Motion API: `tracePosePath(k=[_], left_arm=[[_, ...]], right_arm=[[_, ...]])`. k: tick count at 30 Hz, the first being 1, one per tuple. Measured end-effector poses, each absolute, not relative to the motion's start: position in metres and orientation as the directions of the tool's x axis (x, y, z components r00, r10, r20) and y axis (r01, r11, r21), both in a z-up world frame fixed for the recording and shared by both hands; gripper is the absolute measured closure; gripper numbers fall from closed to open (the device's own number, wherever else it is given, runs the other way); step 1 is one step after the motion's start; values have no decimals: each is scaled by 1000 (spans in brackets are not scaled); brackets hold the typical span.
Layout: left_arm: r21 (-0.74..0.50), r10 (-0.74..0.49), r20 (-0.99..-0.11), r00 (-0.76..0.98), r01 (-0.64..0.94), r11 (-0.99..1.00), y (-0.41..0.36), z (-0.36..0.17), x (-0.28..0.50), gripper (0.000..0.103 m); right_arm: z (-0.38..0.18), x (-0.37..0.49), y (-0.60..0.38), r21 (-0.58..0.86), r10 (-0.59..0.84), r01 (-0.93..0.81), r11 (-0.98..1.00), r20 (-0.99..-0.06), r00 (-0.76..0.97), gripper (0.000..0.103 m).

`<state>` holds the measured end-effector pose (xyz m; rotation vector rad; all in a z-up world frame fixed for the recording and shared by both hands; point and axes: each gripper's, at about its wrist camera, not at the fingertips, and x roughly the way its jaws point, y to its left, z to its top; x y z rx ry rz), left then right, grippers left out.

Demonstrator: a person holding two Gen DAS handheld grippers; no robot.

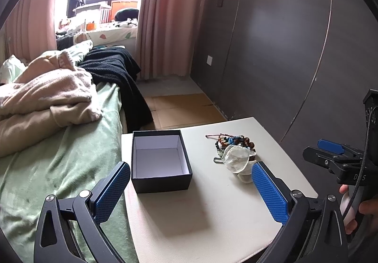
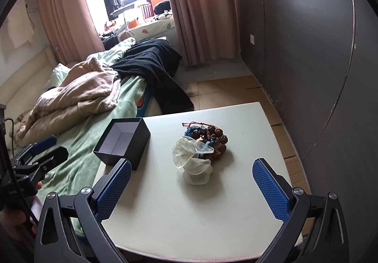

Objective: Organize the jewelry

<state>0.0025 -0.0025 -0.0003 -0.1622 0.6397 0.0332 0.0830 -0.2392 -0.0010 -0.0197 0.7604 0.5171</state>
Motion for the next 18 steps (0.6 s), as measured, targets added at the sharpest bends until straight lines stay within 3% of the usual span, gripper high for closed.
tracePosePath(k=[18], left_arm=[[-133, -28, -590, 807, -63, 989, -6, 3, 0, 1]], right_arm=[[1, 79, -238, 174, 447, -455, 873, -660, 604, 0]])
